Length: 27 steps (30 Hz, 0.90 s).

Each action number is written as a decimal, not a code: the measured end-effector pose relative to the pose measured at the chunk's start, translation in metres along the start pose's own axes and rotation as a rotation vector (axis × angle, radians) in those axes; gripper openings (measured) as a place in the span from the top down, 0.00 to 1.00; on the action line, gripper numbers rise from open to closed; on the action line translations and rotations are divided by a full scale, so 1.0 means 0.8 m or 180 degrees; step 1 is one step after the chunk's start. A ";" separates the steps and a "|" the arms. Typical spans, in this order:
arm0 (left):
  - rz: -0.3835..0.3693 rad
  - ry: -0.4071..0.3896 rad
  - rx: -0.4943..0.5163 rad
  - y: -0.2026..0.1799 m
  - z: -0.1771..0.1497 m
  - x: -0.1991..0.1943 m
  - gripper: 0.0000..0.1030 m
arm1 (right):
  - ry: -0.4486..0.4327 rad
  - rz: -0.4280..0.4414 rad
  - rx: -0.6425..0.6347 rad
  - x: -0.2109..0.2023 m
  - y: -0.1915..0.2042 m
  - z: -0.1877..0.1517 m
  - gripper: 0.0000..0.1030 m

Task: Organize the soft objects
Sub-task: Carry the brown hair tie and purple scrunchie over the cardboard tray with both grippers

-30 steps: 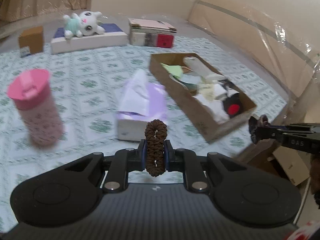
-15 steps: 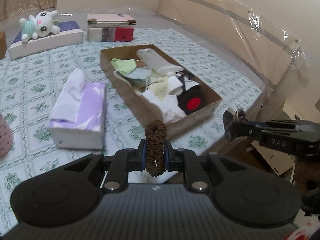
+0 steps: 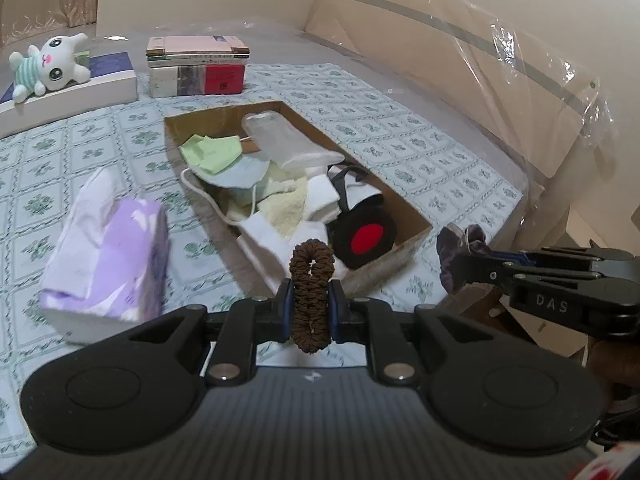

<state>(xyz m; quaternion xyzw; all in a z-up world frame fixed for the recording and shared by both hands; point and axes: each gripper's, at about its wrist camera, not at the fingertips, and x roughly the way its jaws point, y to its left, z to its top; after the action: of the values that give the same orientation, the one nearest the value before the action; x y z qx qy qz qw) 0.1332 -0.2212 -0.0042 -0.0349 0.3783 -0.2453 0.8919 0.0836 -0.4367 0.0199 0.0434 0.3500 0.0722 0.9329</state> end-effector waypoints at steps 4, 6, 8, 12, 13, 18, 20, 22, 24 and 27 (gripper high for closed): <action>-0.0008 -0.0016 -0.0003 -0.006 0.015 0.019 0.85 | -0.0030 0.0008 -0.0062 0.015 -0.011 0.017 0.86; -0.0007 -0.0014 -0.0014 -0.008 0.022 0.029 0.85 | -0.0042 0.0026 -0.0097 0.022 -0.015 0.025 0.86; -0.0018 -0.0009 -0.0037 -0.009 0.029 0.040 0.85 | -0.0045 0.0041 -0.0125 0.033 -0.019 0.033 0.86; -0.0019 -0.0007 -0.0055 -0.010 0.041 0.060 0.85 | -0.0017 0.0066 -0.0159 0.058 -0.026 0.046 0.86; -0.0020 -0.0008 -0.0061 -0.010 0.043 0.065 0.85 | -0.0007 0.0076 -0.0164 0.065 -0.028 0.049 0.86; -0.0002 0.0021 -0.0093 -0.003 0.050 0.090 0.85 | 0.0071 0.0111 -0.0207 0.097 -0.035 0.059 0.86; 0.0011 0.0033 -0.0085 -0.001 0.050 0.098 0.85 | 0.0111 0.0130 -0.0232 0.109 -0.036 0.061 0.86; 0.0024 0.0051 -0.0087 0.002 0.050 0.106 0.85 | 0.0141 0.0151 -0.0250 0.120 -0.038 0.062 0.86; 0.0024 0.0067 -0.0100 0.005 0.050 0.113 0.85 | 0.0169 0.0164 -0.0258 0.130 -0.038 0.062 0.86; 0.0036 0.0091 -0.0095 0.007 0.050 0.122 0.85 | 0.0207 0.0181 -0.0249 0.141 -0.041 0.061 0.86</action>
<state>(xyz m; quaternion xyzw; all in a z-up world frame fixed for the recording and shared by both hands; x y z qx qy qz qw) 0.2210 -0.2661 -0.0413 -0.0426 0.3949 -0.2351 0.8871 0.2029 -0.4518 -0.0205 0.0145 0.3756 0.1137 0.9196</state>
